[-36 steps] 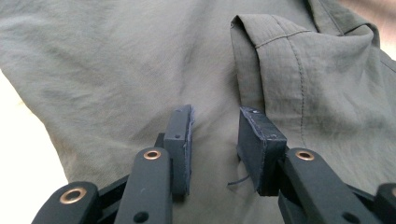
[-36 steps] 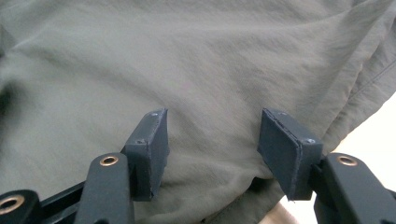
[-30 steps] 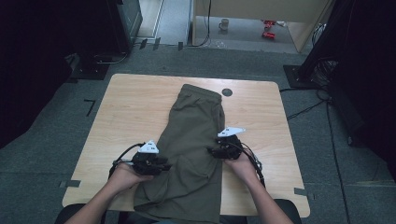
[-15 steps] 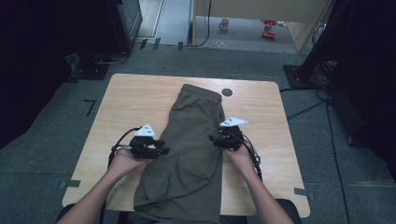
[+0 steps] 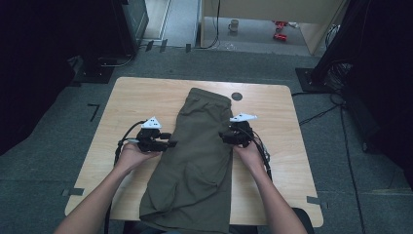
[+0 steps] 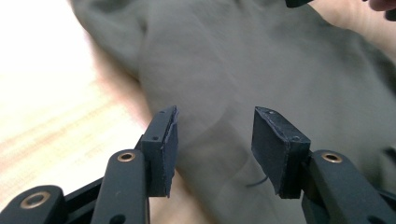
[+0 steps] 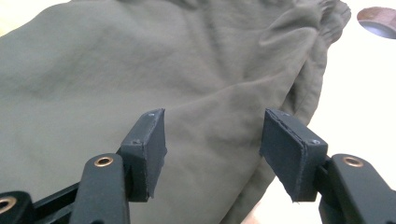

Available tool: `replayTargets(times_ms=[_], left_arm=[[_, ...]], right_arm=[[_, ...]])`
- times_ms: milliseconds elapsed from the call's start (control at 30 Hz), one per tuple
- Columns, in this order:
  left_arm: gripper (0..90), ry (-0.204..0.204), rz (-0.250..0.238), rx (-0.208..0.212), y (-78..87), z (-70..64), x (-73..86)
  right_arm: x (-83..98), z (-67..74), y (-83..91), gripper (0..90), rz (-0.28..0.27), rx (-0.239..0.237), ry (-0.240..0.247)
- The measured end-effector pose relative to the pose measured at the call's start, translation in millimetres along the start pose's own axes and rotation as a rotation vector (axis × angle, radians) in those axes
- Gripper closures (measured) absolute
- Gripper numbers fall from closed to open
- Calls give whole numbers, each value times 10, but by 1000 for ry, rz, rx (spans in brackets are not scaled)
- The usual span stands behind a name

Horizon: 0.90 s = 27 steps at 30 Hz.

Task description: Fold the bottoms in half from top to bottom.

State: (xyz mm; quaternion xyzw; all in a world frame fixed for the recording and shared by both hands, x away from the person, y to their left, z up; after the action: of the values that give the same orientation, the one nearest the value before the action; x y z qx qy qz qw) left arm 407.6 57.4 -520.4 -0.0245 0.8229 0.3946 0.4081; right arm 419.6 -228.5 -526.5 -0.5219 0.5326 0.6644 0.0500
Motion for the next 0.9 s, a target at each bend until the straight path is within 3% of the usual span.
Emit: replayTargets(times_ms=[233,433,667,800,867,900], left_arm=[[497,9,-17,12,-83,73,-164],[495,39,-24,18,-171,172,-294],[513,7,-6,-8,-288,220,-468],[542,51,-24,4,-300,286,-608],[539,58,-8,-4,-332,321,-657],[538,69,-27,-11,-366,360,-696]], right_arm=[[-78,-157,-98,380,-5,15,-38],[-122,-250,-141,360,4,25,-43],[-186,-343,-233,329,-14,13,-68],[-199,-379,-265,303,14,8,-69],[-233,-417,-270,309,11,18,-68],[-256,-454,-271,312,-28,22,-88]])
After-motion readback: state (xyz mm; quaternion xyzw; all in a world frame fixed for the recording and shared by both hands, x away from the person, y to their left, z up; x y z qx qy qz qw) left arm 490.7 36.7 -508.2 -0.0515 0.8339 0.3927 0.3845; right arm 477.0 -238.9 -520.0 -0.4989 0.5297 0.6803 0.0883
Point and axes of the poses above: each handheld gripper's, and its own axes: y roughly backward along the jaws, x roughly out of its underside, z roughly to its left, the point moved 5 cm from there along -y, roughly forward along the jaws, and after that the axes turned 15 degrees about y, right-handed, at the moved point
